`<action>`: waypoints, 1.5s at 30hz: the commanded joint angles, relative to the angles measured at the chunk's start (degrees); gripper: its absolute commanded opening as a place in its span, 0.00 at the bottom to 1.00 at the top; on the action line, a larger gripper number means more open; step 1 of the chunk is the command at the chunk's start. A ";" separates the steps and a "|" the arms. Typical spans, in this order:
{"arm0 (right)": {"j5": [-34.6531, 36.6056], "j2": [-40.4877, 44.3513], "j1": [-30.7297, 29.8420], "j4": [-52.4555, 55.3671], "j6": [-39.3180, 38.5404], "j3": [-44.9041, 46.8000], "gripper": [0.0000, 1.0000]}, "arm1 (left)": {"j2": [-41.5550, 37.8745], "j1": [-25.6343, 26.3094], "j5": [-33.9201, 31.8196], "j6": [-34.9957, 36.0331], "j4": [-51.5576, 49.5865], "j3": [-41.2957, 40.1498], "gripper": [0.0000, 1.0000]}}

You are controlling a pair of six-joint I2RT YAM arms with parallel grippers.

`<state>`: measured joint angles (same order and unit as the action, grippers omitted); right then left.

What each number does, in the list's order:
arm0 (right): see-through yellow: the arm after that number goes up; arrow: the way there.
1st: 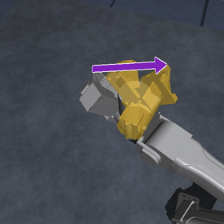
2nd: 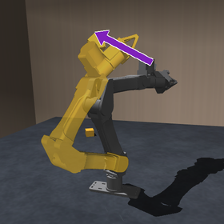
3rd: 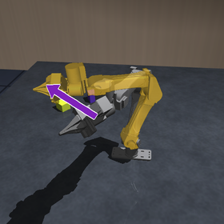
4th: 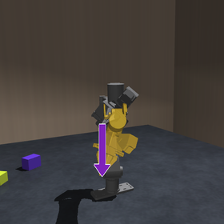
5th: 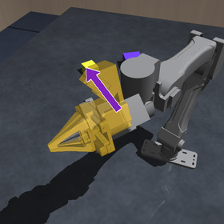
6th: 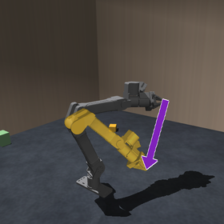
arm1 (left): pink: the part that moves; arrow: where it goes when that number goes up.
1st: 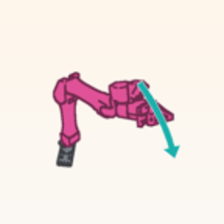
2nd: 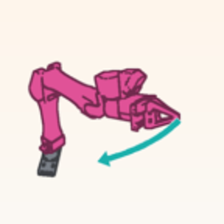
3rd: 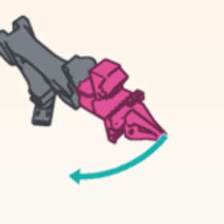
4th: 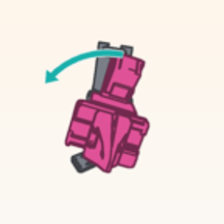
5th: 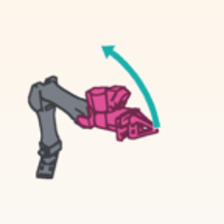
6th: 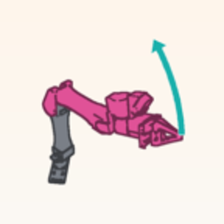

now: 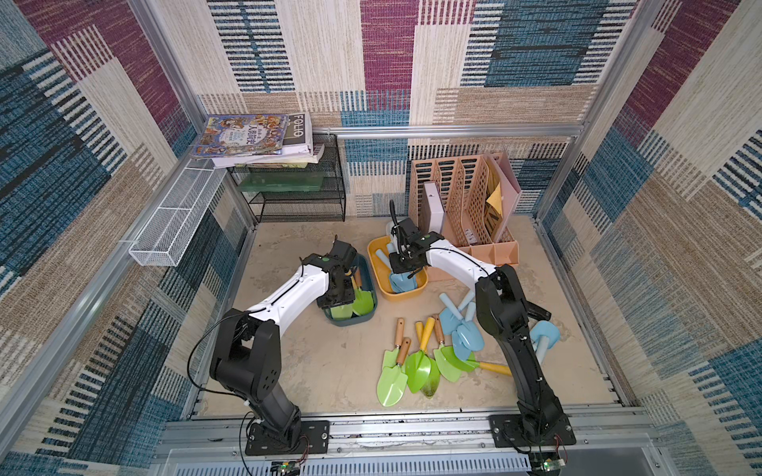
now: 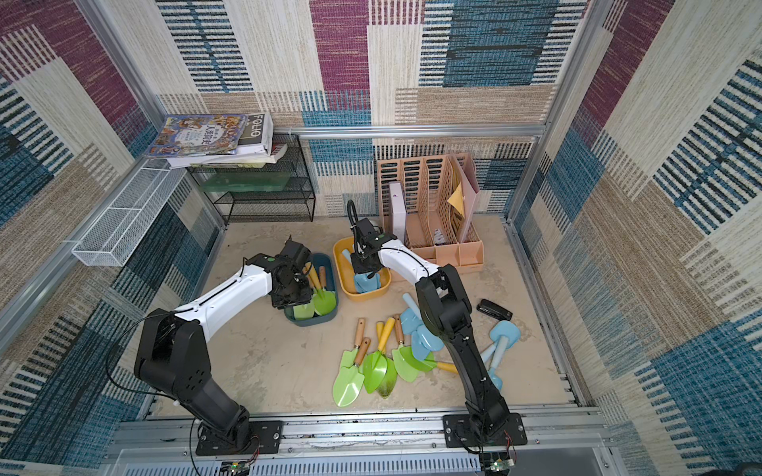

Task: Sort the small shovels by color and place them into the storage box
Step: Place the shovel in the storage box, then pick up the shovel from the center of the board.

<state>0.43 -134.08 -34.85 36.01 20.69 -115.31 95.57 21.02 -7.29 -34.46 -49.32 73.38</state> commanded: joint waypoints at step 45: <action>17.16 43.73 8.13 -17.46 10.96 47.19 0.51 | 11.80 26.08 13.78 13.00 -1.10 4.63 0.50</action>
<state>17.17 -90.70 -26.70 19.84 31.16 -68.34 106.83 47.09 9.37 -19.77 -49.78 77.49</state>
